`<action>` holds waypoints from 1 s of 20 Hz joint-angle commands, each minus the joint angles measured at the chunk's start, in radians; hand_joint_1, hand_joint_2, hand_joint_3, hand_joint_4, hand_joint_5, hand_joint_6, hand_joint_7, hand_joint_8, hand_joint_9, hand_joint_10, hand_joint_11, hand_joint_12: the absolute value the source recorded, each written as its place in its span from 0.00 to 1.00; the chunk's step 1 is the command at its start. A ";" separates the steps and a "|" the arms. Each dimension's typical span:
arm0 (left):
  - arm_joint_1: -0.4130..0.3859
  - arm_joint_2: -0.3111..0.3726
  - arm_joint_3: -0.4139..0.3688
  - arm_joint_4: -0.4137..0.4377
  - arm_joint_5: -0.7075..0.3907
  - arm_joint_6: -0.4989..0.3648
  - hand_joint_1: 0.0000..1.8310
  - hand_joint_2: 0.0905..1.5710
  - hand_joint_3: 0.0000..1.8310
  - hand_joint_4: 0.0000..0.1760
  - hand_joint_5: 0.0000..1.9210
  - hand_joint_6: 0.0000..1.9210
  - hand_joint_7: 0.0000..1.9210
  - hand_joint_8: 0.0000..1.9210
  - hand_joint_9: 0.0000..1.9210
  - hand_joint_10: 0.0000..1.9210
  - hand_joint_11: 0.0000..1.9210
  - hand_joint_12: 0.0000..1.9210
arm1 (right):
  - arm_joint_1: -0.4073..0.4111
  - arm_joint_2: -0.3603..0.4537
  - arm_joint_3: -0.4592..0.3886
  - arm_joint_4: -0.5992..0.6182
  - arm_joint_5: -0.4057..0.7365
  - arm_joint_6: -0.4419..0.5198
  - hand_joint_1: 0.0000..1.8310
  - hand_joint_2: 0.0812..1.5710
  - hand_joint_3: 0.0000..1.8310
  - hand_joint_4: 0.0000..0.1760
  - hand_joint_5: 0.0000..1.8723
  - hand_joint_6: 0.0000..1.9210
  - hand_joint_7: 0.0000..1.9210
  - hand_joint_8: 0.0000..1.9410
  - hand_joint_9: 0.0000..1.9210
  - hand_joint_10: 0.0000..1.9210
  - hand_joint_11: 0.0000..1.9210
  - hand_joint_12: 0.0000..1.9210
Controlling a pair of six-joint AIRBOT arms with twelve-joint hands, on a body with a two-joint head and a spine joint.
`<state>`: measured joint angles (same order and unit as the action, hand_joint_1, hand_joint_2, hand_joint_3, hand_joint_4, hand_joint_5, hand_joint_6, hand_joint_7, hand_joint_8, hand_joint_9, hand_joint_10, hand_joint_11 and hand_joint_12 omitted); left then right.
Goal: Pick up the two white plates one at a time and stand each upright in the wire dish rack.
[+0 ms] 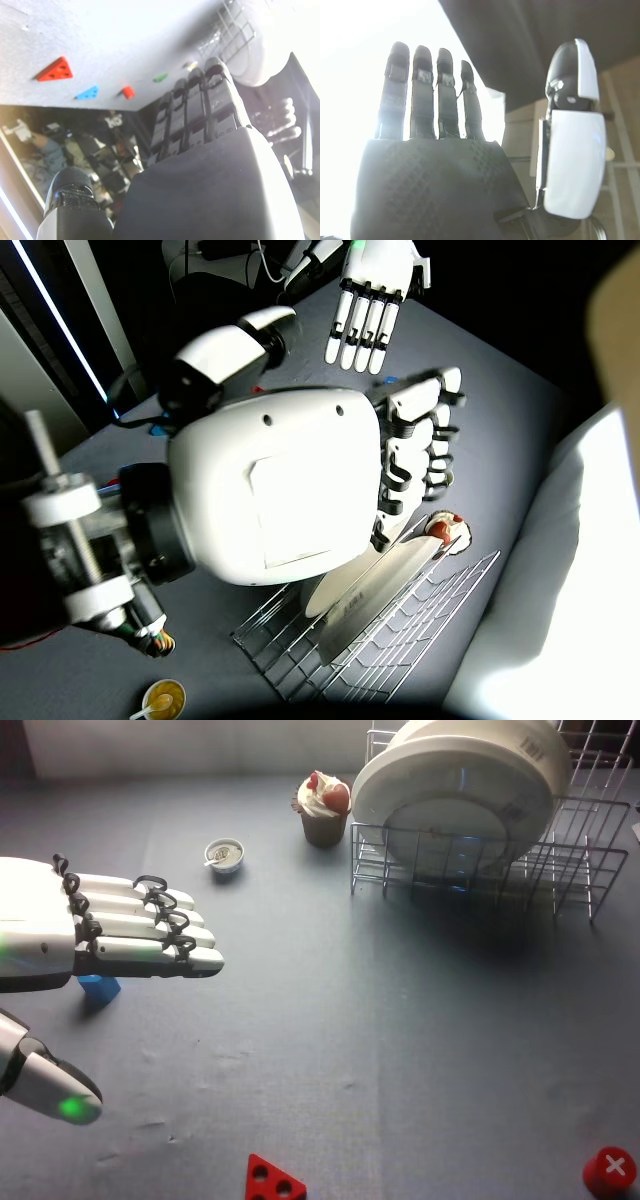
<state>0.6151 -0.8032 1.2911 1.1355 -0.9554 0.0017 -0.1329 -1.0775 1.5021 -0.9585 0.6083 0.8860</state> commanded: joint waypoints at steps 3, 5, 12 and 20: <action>-0.007 0.005 -0.002 -0.071 -0.066 -0.002 0.00 0.60 0.00 0.00 0.03 0.00 0.04 0.00 0.04 0.00 0.05 0.01 | 0.019 0.045 -0.088 0.133 0.030 -0.228 0.33 0.56 0.00 0.00 0.08 0.00 0.12 0.00 0.12 0.00 0.13 0.00; -0.007 0.005 -0.002 -0.071 -0.065 -0.002 0.00 0.61 0.00 0.00 0.03 0.00 0.04 0.00 0.04 0.00 0.05 0.01 | 0.021 0.069 -0.142 0.169 0.030 -0.439 0.31 0.55 0.00 0.00 0.04 0.00 0.08 0.00 0.09 0.00 0.11 0.00; -0.007 0.005 -0.002 -0.073 -0.063 -0.002 0.00 0.61 0.00 0.00 0.03 0.01 0.05 0.01 0.06 0.01 0.05 0.01 | -0.012 0.149 -0.307 0.336 0.061 -1.193 0.27 0.58 0.01 0.00 0.04 0.00 0.07 0.00 0.09 0.00 0.11 0.01; -0.007 0.006 -0.002 -0.073 -0.064 -0.002 0.00 0.61 0.00 0.00 0.03 0.00 0.05 0.00 0.04 0.00 0.04 0.00 | -0.144 0.259 -0.416 0.143 0.341 -1.605 0.20 0.63 0.01 0.00 0.05 0.00 0.09 0.00 0.11 0.00 0.12 0.01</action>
<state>0.6147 -0.8032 1.2911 1.1328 -0.9585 0.0017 -0.2943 -0.8249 1.0843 -0.8875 0.8597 -0.7120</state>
